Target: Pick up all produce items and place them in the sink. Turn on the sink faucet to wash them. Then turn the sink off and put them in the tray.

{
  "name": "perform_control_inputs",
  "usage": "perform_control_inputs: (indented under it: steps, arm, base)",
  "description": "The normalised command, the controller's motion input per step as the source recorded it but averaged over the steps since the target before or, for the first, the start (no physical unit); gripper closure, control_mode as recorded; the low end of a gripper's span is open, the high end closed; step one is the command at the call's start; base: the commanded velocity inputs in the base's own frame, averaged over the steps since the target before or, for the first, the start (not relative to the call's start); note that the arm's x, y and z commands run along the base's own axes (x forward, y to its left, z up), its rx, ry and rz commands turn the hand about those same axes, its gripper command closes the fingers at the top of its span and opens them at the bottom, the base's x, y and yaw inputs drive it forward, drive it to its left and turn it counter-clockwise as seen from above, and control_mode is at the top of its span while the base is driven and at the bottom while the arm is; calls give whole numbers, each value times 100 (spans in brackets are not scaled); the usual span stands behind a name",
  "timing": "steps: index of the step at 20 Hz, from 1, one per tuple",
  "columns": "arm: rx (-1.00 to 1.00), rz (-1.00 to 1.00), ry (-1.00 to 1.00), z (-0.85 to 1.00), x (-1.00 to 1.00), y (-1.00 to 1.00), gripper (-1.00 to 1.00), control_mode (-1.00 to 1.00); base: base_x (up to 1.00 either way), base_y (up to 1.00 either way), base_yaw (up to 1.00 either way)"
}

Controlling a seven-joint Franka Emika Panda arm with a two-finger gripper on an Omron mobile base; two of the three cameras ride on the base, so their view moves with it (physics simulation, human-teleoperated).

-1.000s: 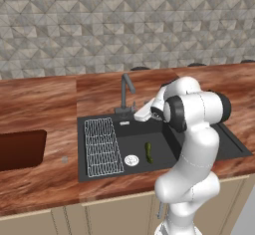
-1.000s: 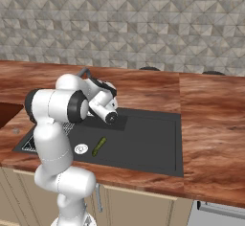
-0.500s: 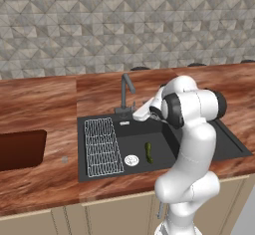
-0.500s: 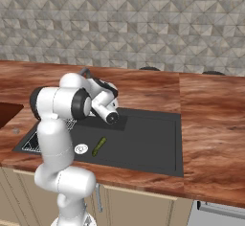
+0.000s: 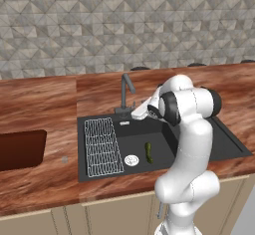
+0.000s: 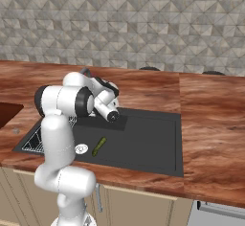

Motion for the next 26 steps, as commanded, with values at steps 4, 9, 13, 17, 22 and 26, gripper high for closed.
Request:
perform_control_inputs:
  steps: [4,9,13,17,22,26]
  arm:
    - [0,0,0,-12,21,4,-100,-100]
    - [0,0,0,-12,21,3,-100,-100]
    - [0,0,0,-13,23,2,-100,-100]
    - [0,0,0,-14,22,3,-100,-100]
    - [0,0,0,-13,22,1,-100,-100]
    - [0,0,0,-9,23,3,-100,-100]
  base:
    - [0,0,0]
    - [0,0,0]
    - [0,0,0]
    - [0,0,0]
    - [0,0,0]
    - [0,0,0]
